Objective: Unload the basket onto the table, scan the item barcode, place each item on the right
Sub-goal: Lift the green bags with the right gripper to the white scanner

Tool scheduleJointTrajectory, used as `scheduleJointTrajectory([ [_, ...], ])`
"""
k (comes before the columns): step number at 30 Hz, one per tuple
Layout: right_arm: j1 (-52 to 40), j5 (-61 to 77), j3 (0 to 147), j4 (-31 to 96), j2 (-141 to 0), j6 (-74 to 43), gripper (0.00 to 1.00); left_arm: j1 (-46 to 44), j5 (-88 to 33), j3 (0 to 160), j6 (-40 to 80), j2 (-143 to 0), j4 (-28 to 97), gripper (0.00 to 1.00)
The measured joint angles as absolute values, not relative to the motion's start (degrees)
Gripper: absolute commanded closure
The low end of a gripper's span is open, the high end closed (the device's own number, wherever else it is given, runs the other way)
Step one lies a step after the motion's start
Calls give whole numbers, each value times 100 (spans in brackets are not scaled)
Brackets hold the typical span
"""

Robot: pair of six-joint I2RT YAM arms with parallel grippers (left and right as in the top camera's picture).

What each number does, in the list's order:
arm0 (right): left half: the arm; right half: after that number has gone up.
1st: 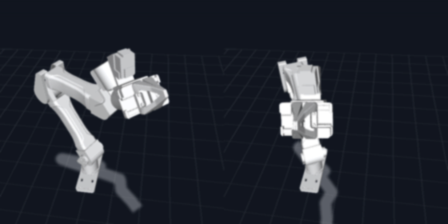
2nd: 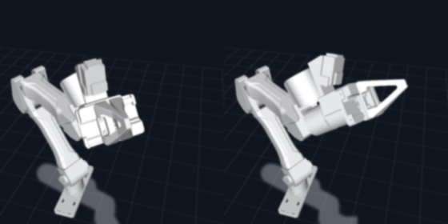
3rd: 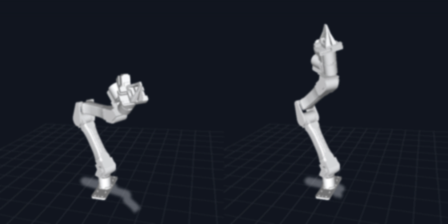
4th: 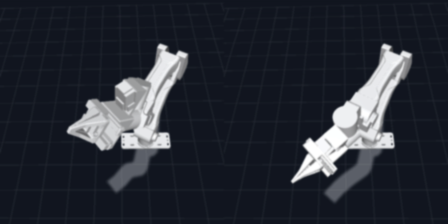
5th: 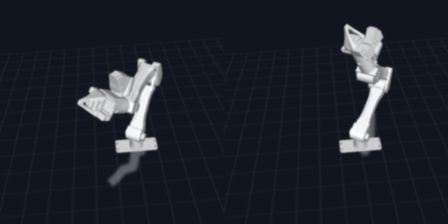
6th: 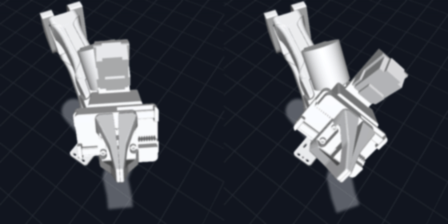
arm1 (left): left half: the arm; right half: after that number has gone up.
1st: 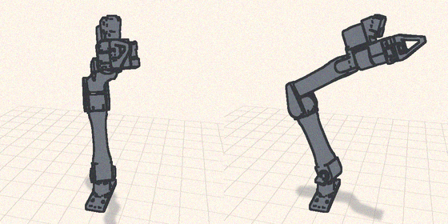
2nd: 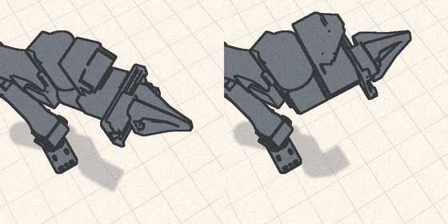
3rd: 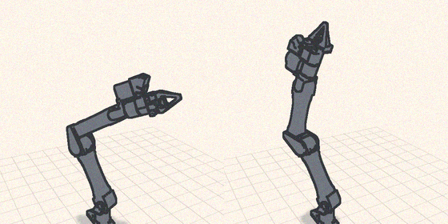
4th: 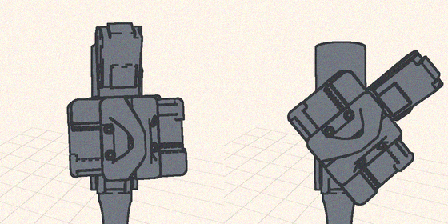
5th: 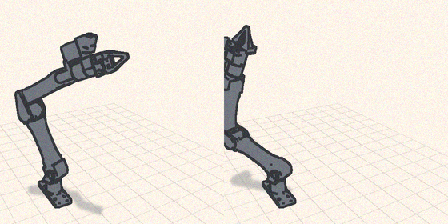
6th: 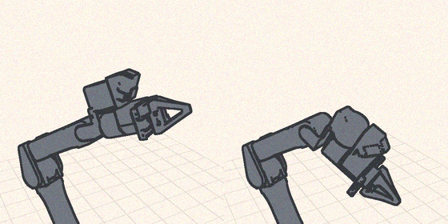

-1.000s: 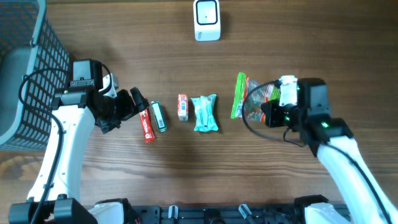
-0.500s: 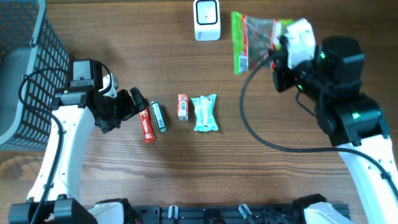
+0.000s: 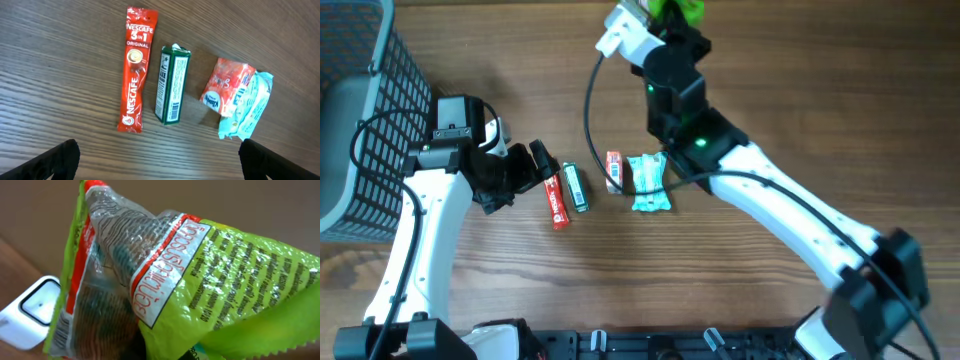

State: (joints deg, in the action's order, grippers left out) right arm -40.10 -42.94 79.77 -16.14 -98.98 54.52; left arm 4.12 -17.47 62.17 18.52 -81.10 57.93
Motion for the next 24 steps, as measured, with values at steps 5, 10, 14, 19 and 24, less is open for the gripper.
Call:
scheduleJointTrajectory([
  [5,-3990,-4449,8025,-3634,-10980,6608,96,412,-1750,6217,1852,-8110,5808,0],
  [10,-3767,-3798,8018,-5651,-12411,8173,96,412,-1750,6217,1852,-8110,5802,0],
  [14,-3280,-3166,8112,-5944,-13120,8628,96,412,-1747,6217,1852,-8110,5802,0],
  [19,-2810,-2617,8619,-5168,-13397,7782,96,412,-1750,6217,1852,-8110,5802,0],
  [24,-2902,-2255,9041,-5284,-13445,7323,96,412,-1750,6217,1852,-8110,5802,0],
])
